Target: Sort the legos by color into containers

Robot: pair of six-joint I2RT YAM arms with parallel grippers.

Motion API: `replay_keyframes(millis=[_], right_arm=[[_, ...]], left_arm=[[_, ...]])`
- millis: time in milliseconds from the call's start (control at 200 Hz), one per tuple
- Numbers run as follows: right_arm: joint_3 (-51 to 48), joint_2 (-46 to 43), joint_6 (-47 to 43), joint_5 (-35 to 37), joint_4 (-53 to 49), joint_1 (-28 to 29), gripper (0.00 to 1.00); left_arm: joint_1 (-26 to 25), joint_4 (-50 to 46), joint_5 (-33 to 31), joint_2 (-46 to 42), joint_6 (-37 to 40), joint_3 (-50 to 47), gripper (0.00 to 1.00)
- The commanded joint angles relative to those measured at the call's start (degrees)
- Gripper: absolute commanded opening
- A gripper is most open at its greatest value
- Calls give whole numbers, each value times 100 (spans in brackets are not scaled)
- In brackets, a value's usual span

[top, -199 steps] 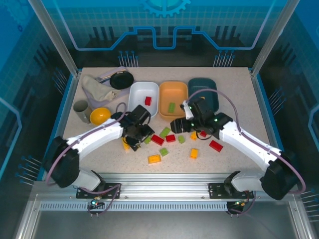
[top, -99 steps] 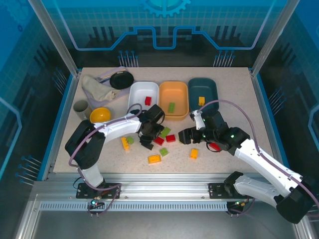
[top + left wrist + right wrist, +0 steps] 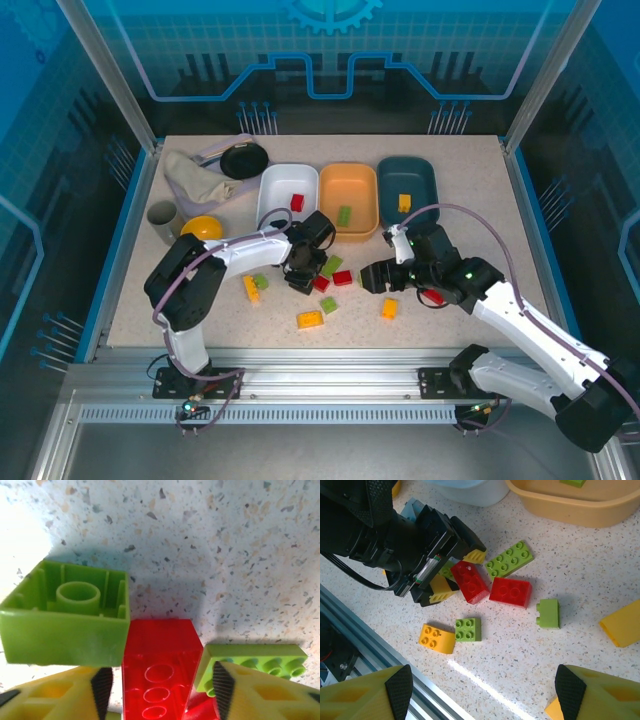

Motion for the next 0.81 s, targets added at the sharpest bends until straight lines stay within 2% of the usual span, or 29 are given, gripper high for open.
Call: replay_keyframes(millis=[0, 185, 370, 490, 660, 800], right_arm=[[-36, -71, -27, -151, -80, -86, 78], [-51, -53, 15, -159, -45, -102, 77], [-64, -78, 54, -146, -36, -117, 77], [-36, -153, 89, -81, -54, -130, 76], [139, -259, 192, 3, -85, -221, 76], [319, -262, 391, -66, 98, -434, 76]], left_arm=[[-26, 6, -171, 132, -104, -100, 50], [-42, -108, -154, 256, -19, -38, 47], [-54, -83, -220, 196, 80, -74, 38], [-94, -194, -453, -90, 233, -21, 33], [-101, -643, -703, -758, 506, 238, 32], [-4, -1324, -1253, -1209, 1127, 776, 32]])
